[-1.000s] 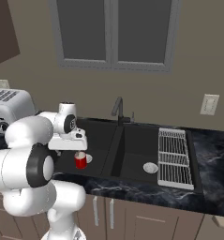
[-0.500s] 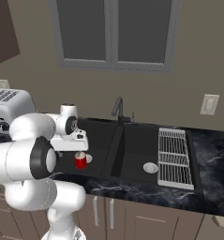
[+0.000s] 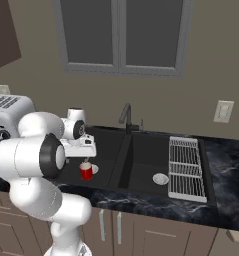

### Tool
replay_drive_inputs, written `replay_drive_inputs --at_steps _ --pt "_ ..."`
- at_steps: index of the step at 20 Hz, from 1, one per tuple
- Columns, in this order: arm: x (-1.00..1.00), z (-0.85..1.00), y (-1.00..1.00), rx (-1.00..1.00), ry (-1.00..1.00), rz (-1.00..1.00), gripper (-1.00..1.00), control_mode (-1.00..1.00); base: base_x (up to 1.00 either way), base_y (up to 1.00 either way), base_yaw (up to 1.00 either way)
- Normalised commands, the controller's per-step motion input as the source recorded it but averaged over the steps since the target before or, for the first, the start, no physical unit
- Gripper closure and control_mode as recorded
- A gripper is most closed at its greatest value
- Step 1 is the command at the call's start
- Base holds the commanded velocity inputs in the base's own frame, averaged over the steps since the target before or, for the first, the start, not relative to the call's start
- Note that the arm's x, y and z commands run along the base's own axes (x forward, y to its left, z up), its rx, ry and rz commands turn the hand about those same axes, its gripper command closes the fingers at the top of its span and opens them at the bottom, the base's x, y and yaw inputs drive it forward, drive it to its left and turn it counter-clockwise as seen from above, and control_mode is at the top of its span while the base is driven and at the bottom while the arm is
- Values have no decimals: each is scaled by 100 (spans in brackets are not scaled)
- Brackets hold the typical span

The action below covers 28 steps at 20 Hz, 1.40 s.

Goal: Move any existing items from the left basin to the right basin for drying. Then move the measuring cup from the counter to the left basin of the sink for washing.

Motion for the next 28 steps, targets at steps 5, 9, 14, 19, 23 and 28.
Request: replay_drive_inputs --at_steps 5,9,14,19,23,28 --pt "27 0 0 0 2 0 -100 -100 0 0 0" --pt "24 0 0 0 2 0 -100 -100 0 0 0" --pt "23 0 0 0 0 0 -100 -100 0 0 0" --pt "24 0 0 0 0 0 -100 -100 0 0 0" --pt "24 0 0 0 0 0 -100 -100 0 0 0" --pt "27 -4 0 0 0 0 -100 -100 0 0 0"
